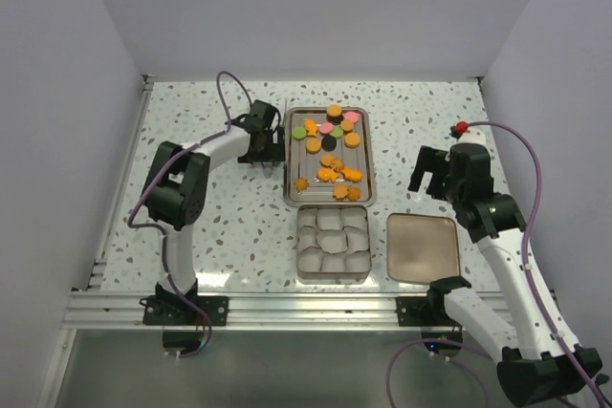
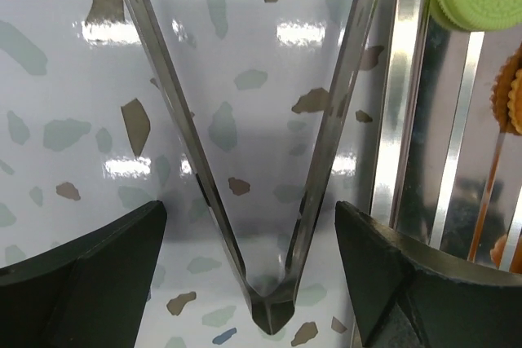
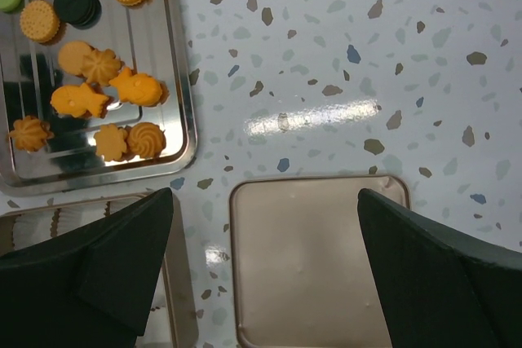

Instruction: Pack the cookies

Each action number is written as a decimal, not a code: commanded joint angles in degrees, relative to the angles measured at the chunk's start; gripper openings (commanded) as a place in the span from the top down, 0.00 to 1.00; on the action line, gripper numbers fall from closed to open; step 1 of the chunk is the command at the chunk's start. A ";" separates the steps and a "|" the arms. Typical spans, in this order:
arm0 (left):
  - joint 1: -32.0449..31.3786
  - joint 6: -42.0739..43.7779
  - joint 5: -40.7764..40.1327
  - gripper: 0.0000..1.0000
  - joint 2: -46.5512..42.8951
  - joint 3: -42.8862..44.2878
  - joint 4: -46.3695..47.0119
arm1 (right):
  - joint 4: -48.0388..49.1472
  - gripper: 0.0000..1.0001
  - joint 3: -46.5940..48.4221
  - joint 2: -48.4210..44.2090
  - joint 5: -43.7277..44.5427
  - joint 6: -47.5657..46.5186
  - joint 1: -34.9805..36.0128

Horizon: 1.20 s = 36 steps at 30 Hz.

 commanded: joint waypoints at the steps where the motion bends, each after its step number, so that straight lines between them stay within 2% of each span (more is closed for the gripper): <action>1: 1.12 -0.79 0.68 0.10 2.04 3.29 1.53 | 0.69 0.01 0.50 -0.28 0.27 -1.58 0.03; 7: 1.38 -0.17 0.86 0.09 5.65 6.36 0.56 | 0.34 0.01 -0.12 -0.55 0.80 -1.32 0.03; 12: 1.47 -0.79 -2.03 0.09 11.01 11.99 -6.19 | 0.60 0.01 -0.47 -0.37 0.89 -0.79 0.03; 16: 1.73 -0.79 -1.95 0.09 14.27 14.45 -7.52 | 0.69 0.01 -0.65 -0.37 0.72 -0.44 0.03; 19: 2.00 -1.05 -1.16 0.13 15.15 15.07 -7.96 | 0.77 0.01 -0.74 -0.55 0.89 -0.26 0.03; 21: 2.35 -1.23 -0.55 0.19 15.15 15.16 -8.23 | 0.78 0.01 -0.74 -0.63 0.71 -0.26 0.12; 26: 2.88 -0.79 -0.37 0.29 12.96 14.81 -8.40 | 1.13 0.01 -1.00 -0.90 -0.60 -0.35 0.03; 32: 3.84 1.14 -0.20 0.34 6.19 15.60 -8.05 | 2.36 0.01 -0.91 -0.02 -4.46 -0.09 0.03; 36: 4.55 2.64 3.13 0.37 1.71 17.35 -9.28 | 3.67 0.01 -0.30 1.12 -8.06 0.53 0.12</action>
